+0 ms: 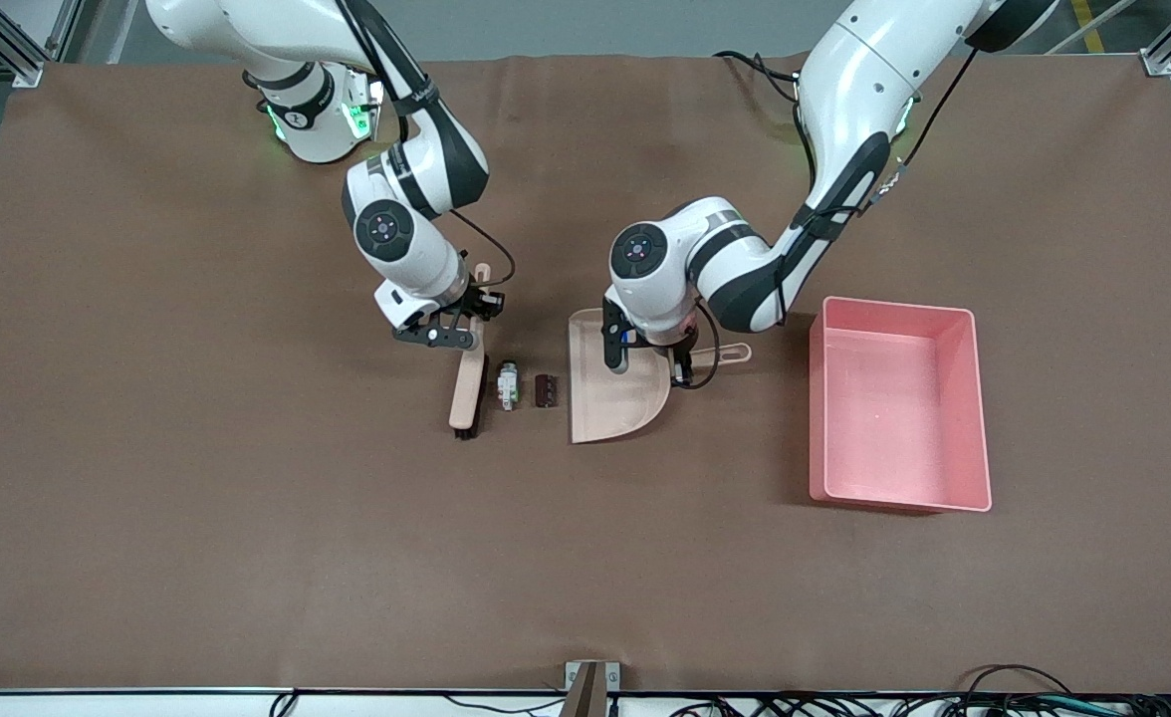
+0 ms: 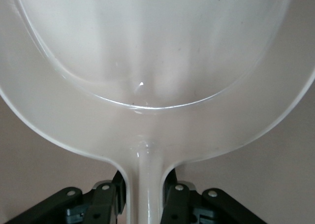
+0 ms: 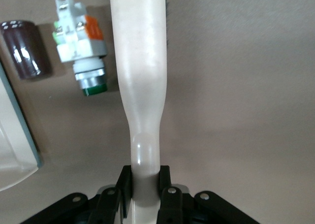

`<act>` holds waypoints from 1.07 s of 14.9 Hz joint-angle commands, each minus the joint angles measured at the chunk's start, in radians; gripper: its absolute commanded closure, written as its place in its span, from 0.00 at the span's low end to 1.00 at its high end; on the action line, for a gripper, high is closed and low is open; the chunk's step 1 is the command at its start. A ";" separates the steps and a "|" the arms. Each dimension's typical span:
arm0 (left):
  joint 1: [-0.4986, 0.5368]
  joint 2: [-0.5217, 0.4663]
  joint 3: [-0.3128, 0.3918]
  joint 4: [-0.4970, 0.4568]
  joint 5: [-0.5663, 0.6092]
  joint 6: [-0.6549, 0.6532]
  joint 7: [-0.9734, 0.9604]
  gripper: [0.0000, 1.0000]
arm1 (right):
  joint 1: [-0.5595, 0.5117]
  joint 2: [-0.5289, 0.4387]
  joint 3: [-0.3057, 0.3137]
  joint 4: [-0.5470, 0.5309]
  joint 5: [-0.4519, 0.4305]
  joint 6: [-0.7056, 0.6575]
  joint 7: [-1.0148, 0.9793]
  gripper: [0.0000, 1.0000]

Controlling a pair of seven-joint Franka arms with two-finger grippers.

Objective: Clean e-waste and dump in bin
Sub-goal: 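Sweep the capacitor and white part into the dustpan with the right gripper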

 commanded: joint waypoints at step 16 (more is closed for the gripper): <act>-0.062 0.089 0.009 0.113 0.048 -0.053 -0.014 0.88 | 0.066 0.039 -0.011 0.064 0.022 0.015 0.003 1.00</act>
